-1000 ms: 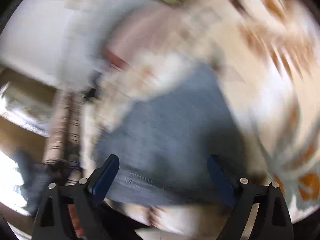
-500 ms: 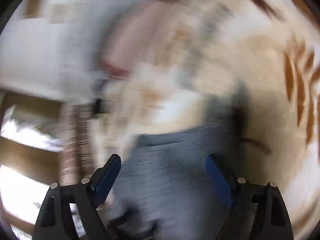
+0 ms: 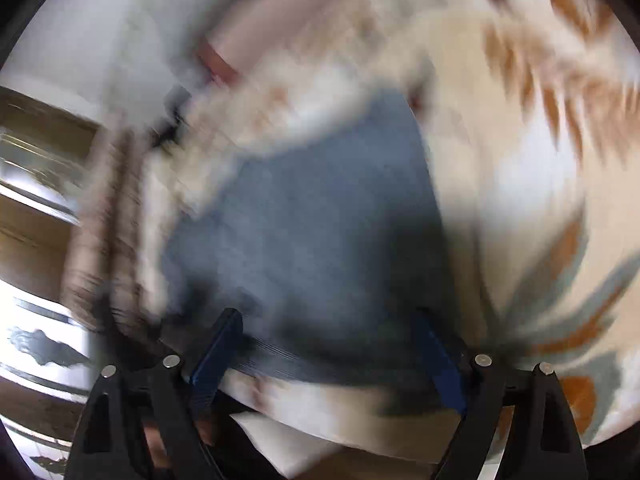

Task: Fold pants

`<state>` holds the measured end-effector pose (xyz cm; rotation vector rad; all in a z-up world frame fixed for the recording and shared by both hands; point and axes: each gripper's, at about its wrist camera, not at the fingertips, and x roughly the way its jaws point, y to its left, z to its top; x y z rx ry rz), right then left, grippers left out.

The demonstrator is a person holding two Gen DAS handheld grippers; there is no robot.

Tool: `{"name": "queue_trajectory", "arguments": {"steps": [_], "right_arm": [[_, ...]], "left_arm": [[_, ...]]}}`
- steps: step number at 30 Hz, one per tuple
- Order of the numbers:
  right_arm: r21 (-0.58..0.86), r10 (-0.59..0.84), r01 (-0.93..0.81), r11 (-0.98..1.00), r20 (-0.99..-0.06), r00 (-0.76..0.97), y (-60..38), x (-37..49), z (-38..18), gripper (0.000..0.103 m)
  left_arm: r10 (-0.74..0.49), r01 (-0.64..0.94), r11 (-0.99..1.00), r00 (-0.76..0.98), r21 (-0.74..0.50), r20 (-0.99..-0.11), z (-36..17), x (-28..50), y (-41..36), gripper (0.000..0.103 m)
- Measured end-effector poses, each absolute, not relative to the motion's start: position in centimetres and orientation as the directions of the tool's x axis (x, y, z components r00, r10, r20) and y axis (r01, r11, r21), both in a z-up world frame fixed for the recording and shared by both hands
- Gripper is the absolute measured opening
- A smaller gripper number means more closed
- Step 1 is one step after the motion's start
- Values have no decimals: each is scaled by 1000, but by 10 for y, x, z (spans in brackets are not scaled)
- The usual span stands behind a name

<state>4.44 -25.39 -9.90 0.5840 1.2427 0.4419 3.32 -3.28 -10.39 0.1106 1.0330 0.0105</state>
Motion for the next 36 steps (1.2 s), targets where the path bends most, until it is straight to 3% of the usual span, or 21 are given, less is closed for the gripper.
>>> {"name": "queue_trajectory", "arguments": {"steps": [4,7,11,20,24,27,36], "right_arm": [[622,584,21,783,-746,319,-258,41,-73,88],[614,591,-67,786,-716,372,-252,35,-48,88],[562,542,-13,827,-791,284,-246,44,-98,89],[529,522,-104,842,-752,402,-241,91,-22,89],[512,487,-47,858,-781,391,-229,144,-48,89],[453,422,51,890,-861,283,-235,171,-105,92],[439,457,-139,888,-805,377,-222,87,-59,93]], "left_arm": [[57,45,995,509,93,-859,-104,34,-32,102],[56,44,995,514,91,-856,-104,33,-32,102],[55,46,995,514,91,-856,-104,34,-33,102],[44,48,996,526,81,-849,-103,32,-32,102],[43,50,995,530,82,-847,-103,32,-32,102],[36,57,995,528,78,-848,-104,32,-32,102],[-4,65,997,533,36,-846,-99,31,-26,102]]}}
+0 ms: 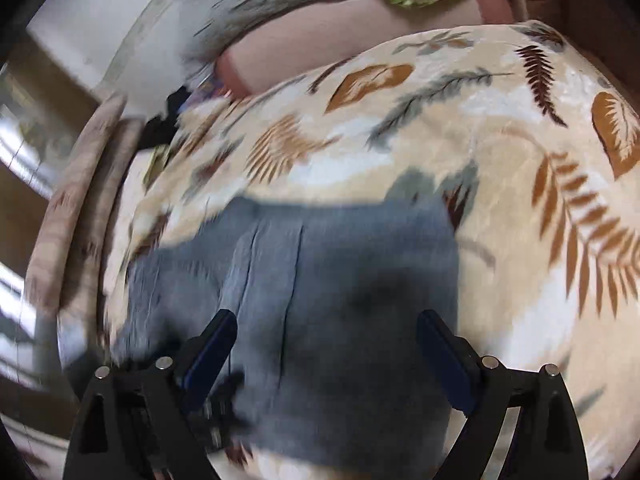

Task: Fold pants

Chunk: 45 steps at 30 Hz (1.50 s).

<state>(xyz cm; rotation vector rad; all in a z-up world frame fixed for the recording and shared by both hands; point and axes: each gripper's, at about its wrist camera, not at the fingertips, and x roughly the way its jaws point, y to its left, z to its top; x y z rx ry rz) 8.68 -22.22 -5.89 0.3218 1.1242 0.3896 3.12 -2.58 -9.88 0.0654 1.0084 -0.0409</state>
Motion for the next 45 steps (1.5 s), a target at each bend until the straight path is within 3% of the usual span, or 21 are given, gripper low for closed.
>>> {"name": "queue_trajectory", "arguments": {"steps": [2,4,8,10,13,17,20,23,25,28,36,45], "right_arm": [[390,411,-129,911,-865,287,-216,84,-89,94],[345,387,-186,920,-869,307,-211,80,-90,94],[365,436,-253,896,-832,343,-197,90,-48,94],[373,469,-304,877,-805,364,-184,105,-28,93],[454,557,-347,821,-772,306,-153,146,-20,93],[481,563,-327,814,-791,240,-105,203,-39,81],[409,484,-332,850,-856,182,-72,231,-71,75],[361,411,-317,877,-905,106,-51,244,-110,58],[296,363,-361,884,-922,132,-44,239,-109,28],[239,325,-422,875,-935,145,-30,233,-96,5],[51,185,-451,891,-948,257,-9,229,-101,5],[144,262,-375,916,-923,284,-31,224,-77,11]], "left_arm": [[-45,65,998,536,-12,-843,-86,29,-20,102],[-60,54,998,596,-35,-801,-63,19,-6,102],[78,-102,995,690,11,-720,-28,9,47,102],[174,-217,975,649,38,-740,-32,17,82,102],[209,-298,954,574,36,-792,-53,32,117,102],[169,-300,954,505,11,-846,-85,46,137,102],[143,-302,953,514,-23,-846,-89,47,142,102],[124,-286,958,516,-34,-847,-92,46,144,102],[117,-289,956,517,-44,-848,-93,48,146,103],[118,-287,957,515,-41,-849,-93,50,146,103],[110,-285,957,518,-50,-848,-93,48,148,103],[108,-284,957,519,-52,-848,-93,48,149,103]]}}
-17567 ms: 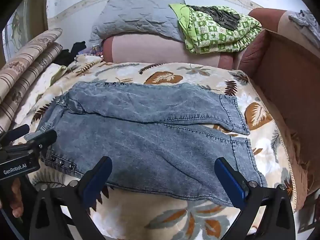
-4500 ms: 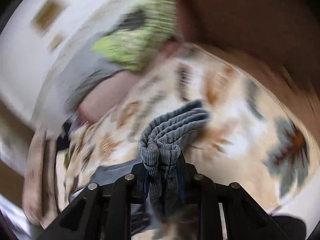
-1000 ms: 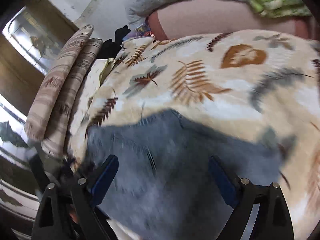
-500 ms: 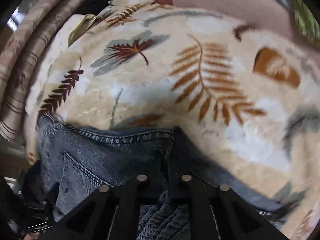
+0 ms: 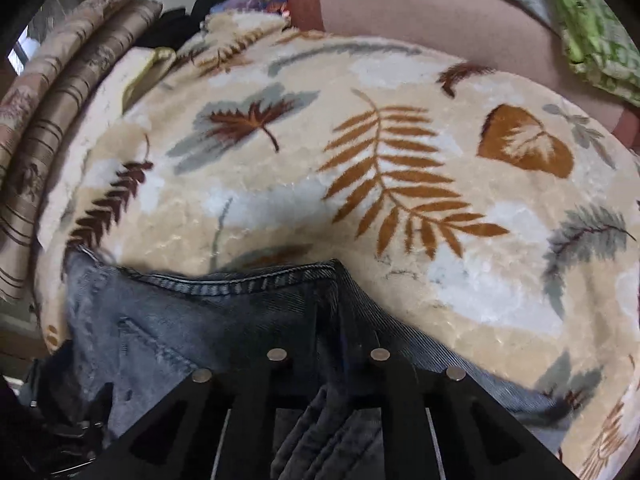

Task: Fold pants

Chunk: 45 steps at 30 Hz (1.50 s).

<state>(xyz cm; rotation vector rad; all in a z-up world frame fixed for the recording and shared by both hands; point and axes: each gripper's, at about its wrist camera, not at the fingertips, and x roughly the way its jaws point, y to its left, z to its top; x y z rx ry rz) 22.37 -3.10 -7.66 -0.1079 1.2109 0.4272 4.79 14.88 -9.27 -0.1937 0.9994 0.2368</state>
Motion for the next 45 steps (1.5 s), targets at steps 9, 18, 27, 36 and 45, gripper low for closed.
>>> {"name": "queue_trajectory", "arguments": {"steps": [9,18,27,36,45], "right_arm": [[265,340,-343,901,-923,179,-32,215,-113,37],[310,399,-323,894,-879,261,-60,178,-76,79],[64,248,-381,922,-855,456,-74,122,-36,79],[-77,120,-270,960,-757,643,-120,75,1,79],[-90,115,-258,962,-723,681,-134,57,6,80]], "left_arm": [[116,-285,957,523,-45,-844,-93,48,148,103],[150,-307,951,529,-23,-835,-93,48,143,103],[188,-319,947,623,-27,-759,-47,14,129,103],[208,-306,952,618,11,-758,-34,-7,106,103],[221,-285,957,604,52,-765,-31,-12,85,103]]}}
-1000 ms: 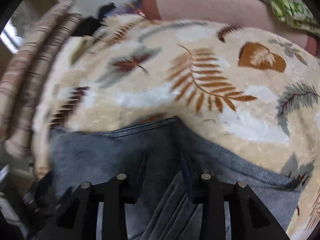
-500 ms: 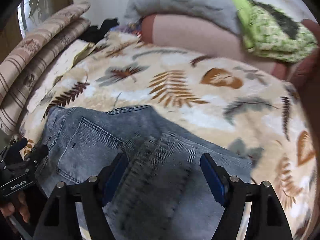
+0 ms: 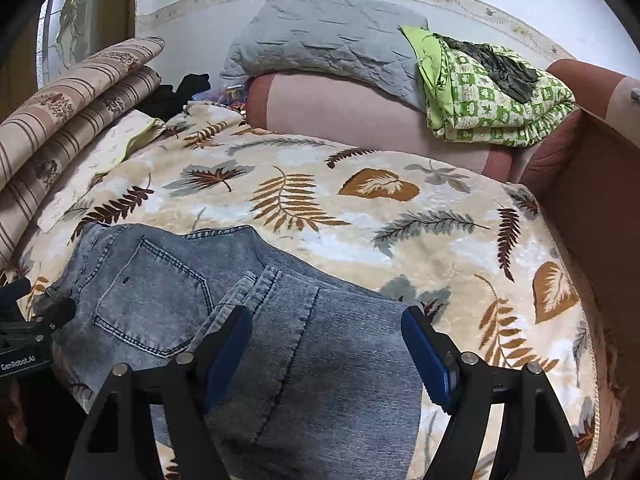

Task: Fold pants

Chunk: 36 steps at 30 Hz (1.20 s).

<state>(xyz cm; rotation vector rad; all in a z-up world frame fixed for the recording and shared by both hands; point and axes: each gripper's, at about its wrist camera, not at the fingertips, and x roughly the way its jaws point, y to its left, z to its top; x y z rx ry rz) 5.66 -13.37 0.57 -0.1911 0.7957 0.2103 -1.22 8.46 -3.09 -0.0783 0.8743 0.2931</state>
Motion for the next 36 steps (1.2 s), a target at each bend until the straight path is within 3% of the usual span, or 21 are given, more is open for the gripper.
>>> {"name": "queue_trajectory", "arguments": {"steps": [24,27,33,36], "right_arm": [[-87,131,-274,958,-718,684,-126,54,6,80],[-56,158,-289,956,-732,663,-125,56,4,80],[336,470,-365,868,-792,389,-123,79,-23,80],[382,487,-337,861,-810,327,-116,87,-38,80]], "left_arm": [[207,-293,956,598,29,-775,-33,-18,84,103],[151,-318,946,602,-62,-784,-32,-27,93,103],[-90,-431,770,657,-471,-748,-49,-62,138,103],[-164,-457,669,678,-586,-716,-62,-65,159,103]]}}
